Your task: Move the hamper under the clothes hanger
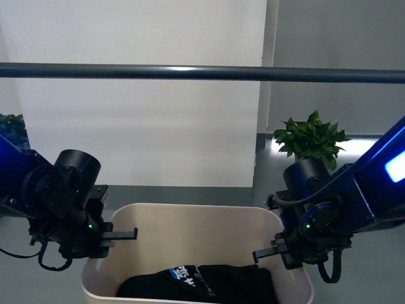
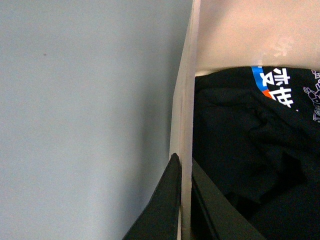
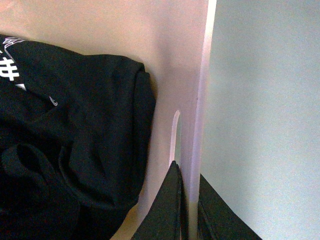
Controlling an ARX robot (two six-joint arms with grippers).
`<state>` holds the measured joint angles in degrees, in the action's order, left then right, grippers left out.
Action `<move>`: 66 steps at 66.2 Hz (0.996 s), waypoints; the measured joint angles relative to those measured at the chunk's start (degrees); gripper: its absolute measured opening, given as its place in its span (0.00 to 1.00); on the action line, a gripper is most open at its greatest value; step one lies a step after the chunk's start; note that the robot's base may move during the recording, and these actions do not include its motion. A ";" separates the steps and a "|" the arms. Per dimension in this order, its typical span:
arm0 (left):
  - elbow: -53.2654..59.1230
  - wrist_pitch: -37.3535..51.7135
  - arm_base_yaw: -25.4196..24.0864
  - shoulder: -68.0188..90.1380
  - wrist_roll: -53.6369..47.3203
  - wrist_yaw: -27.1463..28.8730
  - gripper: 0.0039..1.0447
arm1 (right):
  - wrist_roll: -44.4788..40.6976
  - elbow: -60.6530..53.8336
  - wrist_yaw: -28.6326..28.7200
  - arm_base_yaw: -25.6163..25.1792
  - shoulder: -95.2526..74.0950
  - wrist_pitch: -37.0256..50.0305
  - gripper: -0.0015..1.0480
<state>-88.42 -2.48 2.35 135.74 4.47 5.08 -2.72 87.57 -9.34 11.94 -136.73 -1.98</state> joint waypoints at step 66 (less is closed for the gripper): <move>-0.39 -3.10 -0.02 0.00 0.66 -1.60 0.04 | 2.89 0.26 3.04 -0.35 0.00 -1.46 0.03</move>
<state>-88.82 -5.58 2.33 135.74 5.13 3.49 0.16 87.83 -6.31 11.60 -136.73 -3.44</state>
